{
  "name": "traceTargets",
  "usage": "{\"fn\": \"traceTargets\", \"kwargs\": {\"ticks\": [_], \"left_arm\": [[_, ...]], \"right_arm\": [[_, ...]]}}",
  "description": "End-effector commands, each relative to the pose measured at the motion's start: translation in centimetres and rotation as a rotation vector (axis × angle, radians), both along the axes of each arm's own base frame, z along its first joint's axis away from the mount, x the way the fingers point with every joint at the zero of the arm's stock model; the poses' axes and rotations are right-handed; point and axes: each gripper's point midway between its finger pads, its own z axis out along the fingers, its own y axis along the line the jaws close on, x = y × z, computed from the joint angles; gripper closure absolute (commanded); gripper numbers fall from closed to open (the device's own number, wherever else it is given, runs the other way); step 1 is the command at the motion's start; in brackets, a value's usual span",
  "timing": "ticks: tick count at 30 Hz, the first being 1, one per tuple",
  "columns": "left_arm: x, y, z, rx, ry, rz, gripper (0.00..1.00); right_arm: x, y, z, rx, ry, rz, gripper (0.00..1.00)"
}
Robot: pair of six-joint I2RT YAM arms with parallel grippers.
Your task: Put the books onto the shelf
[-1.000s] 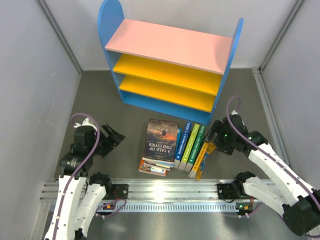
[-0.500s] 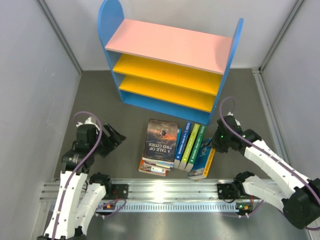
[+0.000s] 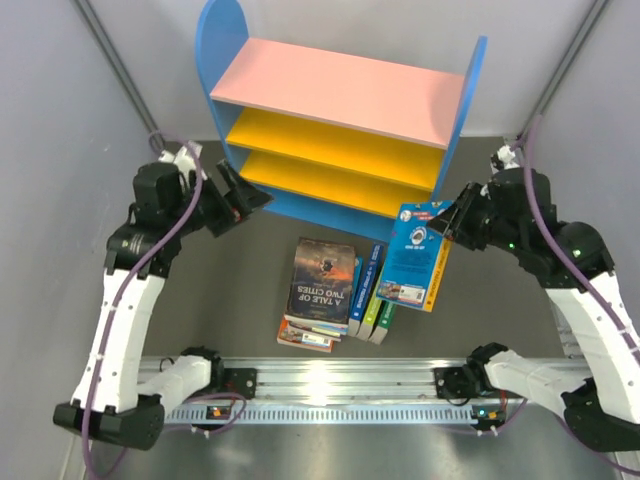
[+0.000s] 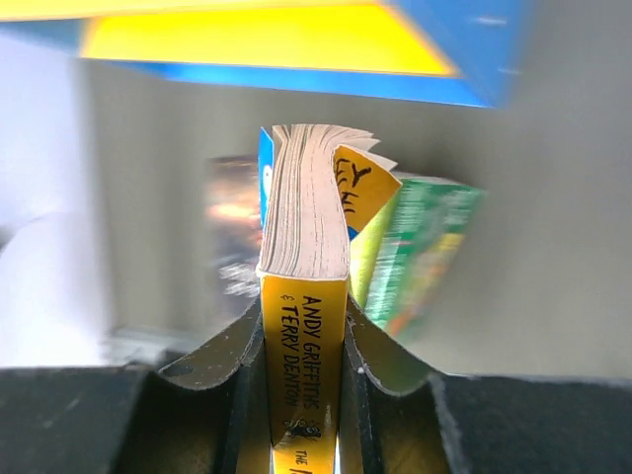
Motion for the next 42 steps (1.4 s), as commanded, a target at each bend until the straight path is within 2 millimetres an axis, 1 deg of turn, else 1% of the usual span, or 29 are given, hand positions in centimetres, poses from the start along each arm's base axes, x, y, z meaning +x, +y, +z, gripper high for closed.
{"fn": "traceTargets", "kwargs": {"ticks": [1,2,3,4,5,7,8,10,11,12,14,16,17,18,19,20,21,22,24,25,29,32,34,35,36,37,39,41,42], "left_arm": [[1.4,-4.9,6.7,-0.150,-0.192,-0.192,0.01],[0.8,-6.9,7.5,-0.179,-0.206,-0.251,0.01],[0.8,-8.1,8.2,-0.195,-0.222,-0.282,0.01],[1.4,-9.5,9.0,-0.216,-0.250,-0.314,0.01],[0.6,-11.5,9.2,-0.241,-0.237,-0.369,0.01],[1.0,-13.7,8.8,-0.251,-0.222,-0.404,0.01],[0.3,-15.2,9.0,-0.264,-0.225,-0.443,0.01],[0.2,-16.7,8.4,-0.264,-0.212,-0.472,0.01],[-0.5,-17.6,8.4,-0.269,-0.215,-0.500,0.01],[-0.7,-18.0,8.2,-0.269,-0.209,-0.512,0.01],[-1.4,-18.8,8.0,-0.273,-0.205,-0.541,0.01],[-2.2,-19.1,7.9,-0.291,-0.206,-0.569,0.01],[-3.1,-19.4,8.1,-0.324,-0.193,-0.609,0.01],[-3.4,-19.6,8.9,-0.358,-0.225,-0.632,0.01],[-3.9,-19.7,8.4,-0.375,-0.212,-0.649,0.01],[-4.8,-19.9,8.6,-0.406,-0.196,-0.683,0.01],[-5.1,-20.0,9.2,-0.429,-0.218,-0.695,0.01],[-5.4,-19.9,9.0,-0.439,-0.214,-0.701,0.01],[-6.3,-19.8,9.5,-0.476,-0.218,-0.721,0.01],[-6.5,-19.7,9.6,-0.483,-0.219,-0.724,0.01],[-7.4,-19.4,9.0,-0.498,-0.186,-0.733,0.01],[-7.8,-19.0,9.4,-0.531,-0.214,-0.729,0.01],[-7.7,-18.8,9.4,-0.541,-0.218,-0.709,0.04],[-7.7,-18.7,9.6,-0.542,-0.228,-0.701,0.07],[-7.8,-18.6,9.9,-0.544,-0.239,-0.696,0.12],[-7.4,-18.6,9.9,-0.539,-0.245,-0.679,0.14],[-7.3,-18.4,10.2,-0.535,-0.257,-0.662,0.15],[-6.8,-18.4,10.3,-0.530,-0.262,-0.643,0.15],[-6.7,-18.5,10.3,-0.529,-0.259,-0.642,0.15]], "right_arm": [[-1.4,4.2,5.1,0.196,-0.084,0.201,1.00],[-1.6,5.0,6.4,0.266,-0.103,0.215,1.00],[-1.6,5.7,7.7,0.323,-0.134,0.237,1.00],[-1.6,6.4,8.7,0.371,-0.157,0.257,1.00],[-1.7,7.3,10.9,0.466,-0.207,0.284,1.00],[-1.7,8.0,12.8,0.543,-0.249,0.306,1.00],[-1.8,8.5,14.6,0.606,-0.289,0.327,1.00],[-1.9,9.0,15.9,0.661,-0.314,0.351,1.00],[-1.9,9.2,16.5,0.694,-0.314,0.352,1.00],[-1.9,9.2,17.7,0.724,-0.353,0.362,1.00],[-1.7,9.5,18.4,0.761,-0.361,0.364,1.00],[-1.5,9.6,19.4,0.791,-0.393,0.373,1.00],[-1.1,9.7,19.5,0.801,-0.398,0.371,1.00],[-0.8,9.8,19.8,0.804,-0.408,0.373,1.00],[-0.5,9.8,20.0,0.806,-0.420,0.372,1.00],[0.1,10.1,20.0,0.803,-0.419,0.377,1.00],[0.4,10.1,20.2,0.803,-0.424,0.379,1.00],[0.7,10.2,20.3,0.803,-0.424,0.384,1.00],[1.6,10.2,20.9,0.806,-0.439,0.375,1.00],[1.7,10.1,21.3,0.813,-0.446,0.379,1.00],[3.7,8.7,23.9,0.878,-0.508,0.353,1.00],[4.7,8.1,25.4,0.934,-0.539,0.361,1.00],[4.9,8.2,25.6,0.940,-0.534,0.379,1.00],[5.1,8.4,25.4,0.937,-0.525,0.383,1.00],[5.1,8.4,25.2,0.936,-0.520,0.387,1.00],[5.2,8.6,24.5,0.931,-0.502,0.390,1.00],[4.7,8.5,24.0,0.933,-0.490,0.394,1.00],[4.4,8.6,22.8,0.938,-0.457,0.389,1.00],[4.1,8.5,22.9,0.942,-0.475,0.397,1.00]]}}
